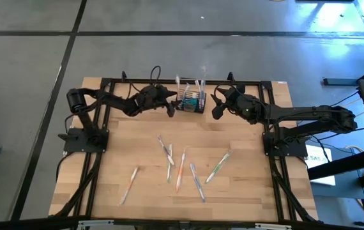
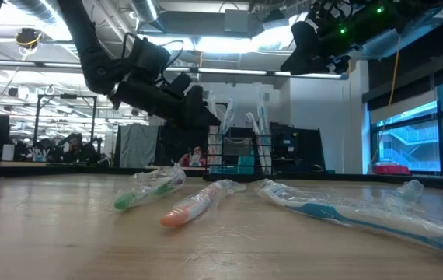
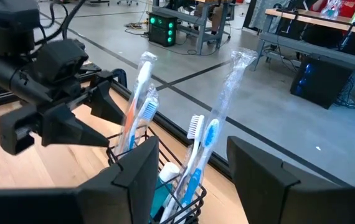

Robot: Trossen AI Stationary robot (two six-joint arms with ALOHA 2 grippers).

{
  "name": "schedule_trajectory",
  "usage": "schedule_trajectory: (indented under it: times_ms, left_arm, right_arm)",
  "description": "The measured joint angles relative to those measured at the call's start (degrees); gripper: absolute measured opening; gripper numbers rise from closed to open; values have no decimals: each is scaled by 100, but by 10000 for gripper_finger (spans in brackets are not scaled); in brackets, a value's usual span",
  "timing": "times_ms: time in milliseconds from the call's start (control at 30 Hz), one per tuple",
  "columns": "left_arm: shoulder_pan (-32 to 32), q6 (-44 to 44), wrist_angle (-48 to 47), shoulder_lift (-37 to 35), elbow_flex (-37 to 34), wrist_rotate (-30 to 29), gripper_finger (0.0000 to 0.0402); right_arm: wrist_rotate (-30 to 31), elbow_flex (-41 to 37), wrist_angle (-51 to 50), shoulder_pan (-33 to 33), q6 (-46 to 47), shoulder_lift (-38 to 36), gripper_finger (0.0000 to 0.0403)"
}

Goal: Pick & Place toothbrushing station
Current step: Put the top orange toothbrush in the left section of the wire organizer

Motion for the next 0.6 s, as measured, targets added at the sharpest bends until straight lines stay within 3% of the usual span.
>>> schedule_trajectory:
  times_ms: [400,600]
  left_arm:
    - [0,-31,-1374,-1024,0,-41,251]
    - [11,227,-1527,-1447,0,-626,251]
  right_arm:
    - [-1,0,0,0,0,-2,191]
    - [-2,0,0,1,2,-2,191]
